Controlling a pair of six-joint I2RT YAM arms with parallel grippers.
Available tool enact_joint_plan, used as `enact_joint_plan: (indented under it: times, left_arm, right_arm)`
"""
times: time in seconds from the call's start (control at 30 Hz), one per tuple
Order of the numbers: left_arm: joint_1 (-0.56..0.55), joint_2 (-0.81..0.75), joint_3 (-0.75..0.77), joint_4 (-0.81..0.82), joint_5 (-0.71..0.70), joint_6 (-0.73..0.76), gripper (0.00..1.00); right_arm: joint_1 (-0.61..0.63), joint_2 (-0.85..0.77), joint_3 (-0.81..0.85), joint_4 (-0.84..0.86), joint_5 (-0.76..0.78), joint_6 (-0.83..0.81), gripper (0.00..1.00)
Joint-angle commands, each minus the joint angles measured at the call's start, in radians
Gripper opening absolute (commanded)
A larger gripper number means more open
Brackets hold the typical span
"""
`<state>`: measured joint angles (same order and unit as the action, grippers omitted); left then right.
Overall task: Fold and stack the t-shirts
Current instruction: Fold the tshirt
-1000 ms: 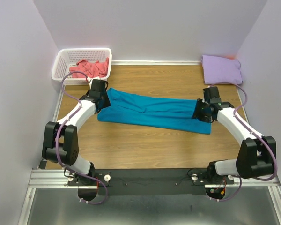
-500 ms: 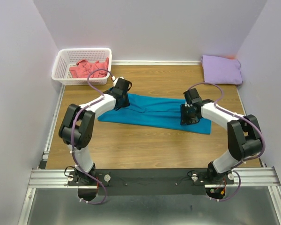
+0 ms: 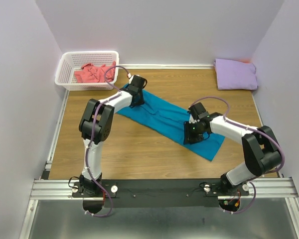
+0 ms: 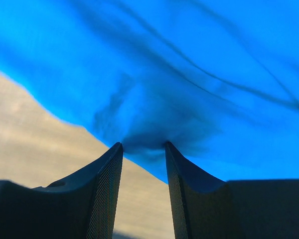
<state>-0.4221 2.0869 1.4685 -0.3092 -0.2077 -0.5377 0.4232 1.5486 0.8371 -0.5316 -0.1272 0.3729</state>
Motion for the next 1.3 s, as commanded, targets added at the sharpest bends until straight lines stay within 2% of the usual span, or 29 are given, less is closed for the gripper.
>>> enact_joint_plan:
  times: [0.0, 0.1, 0.3, 0.4, 0.5, 0.67, 0.73, 0.8, 0.87, 0.93, 1.27]
  left_arm:
    - [-0.015, 0.127, 0.064, -0.054, 0.044, 0.079, 0.41]
    - [-0.033, 0.197, 0.211, -0.079, 0.056, 0.129, 0.42]
    - [-0.032, 0.311, 0.377, -0.103, 0.091, 0.185, 0.42]
    - [-0.034, 0.367, 0.459, -0.103, 0.123, 0.225, 0.43]
    - [-0.035, 0.378, 0.486, -0.087, 0.136, 0.242, 0.44]
    - [-0.035, 0.357, 0.475, -0.027, 0.169, 0.281, 0.48]
    - [-0.033, 0.346, 0.475, -0.011, 0.174, 0.291, 0.51]
    - [-0.034, 0.317, 0.469, 0.010, 0.171, 0.298, 0.52]
    - [-0.035, 0.283, 0.463, 0.022, 0.165, 0.308, 0.59]
    - [-0.034, 0.257, 0.455, 0.033, 0.162, 0.302, 0.61]
    - [-0.035, 0.145, 0.411, 0.028, 0.179, 0.248, 0.61]
  right_arm:
    - [0.115, 0.027, -0.084, -0.133, -0.144, 0.083, 0.48]
    - [0.208, 0.060, -0.029, -0.127, -0.178, 0.124, 0.48]
    - [0.377, 0.175, 0.114, -0.090, -0.210, 0.169, 0.48]
    - [0.445, 0.222, 0.238, -0.100, -0.190, 0.155, 0.49]
    - [0.447, 0.177, 0.289, -0.126, -0.132, 0.136, 0.49]
    - [0.439, 0.073, 0.355, -0.223, 0.217, 0.061, 0.47]
    - [0.421, 0.047, 0.355, -0.231, 0.309, 0.040, 0.42]
    - [0.391, 0.039, 0.358, -0.229, 0.343, 0.011, 0.38]
    - [0.378, 0.051, 0.362, -0.222, 0.374, -0.038, 0.37]
    - [0.368, 0.086, 0.362, -0.216, 0.399, -0.066, 0.37]
    - [0.364, 0.166, 0.318, -0.100, 0.382, -0.150, 0.32]
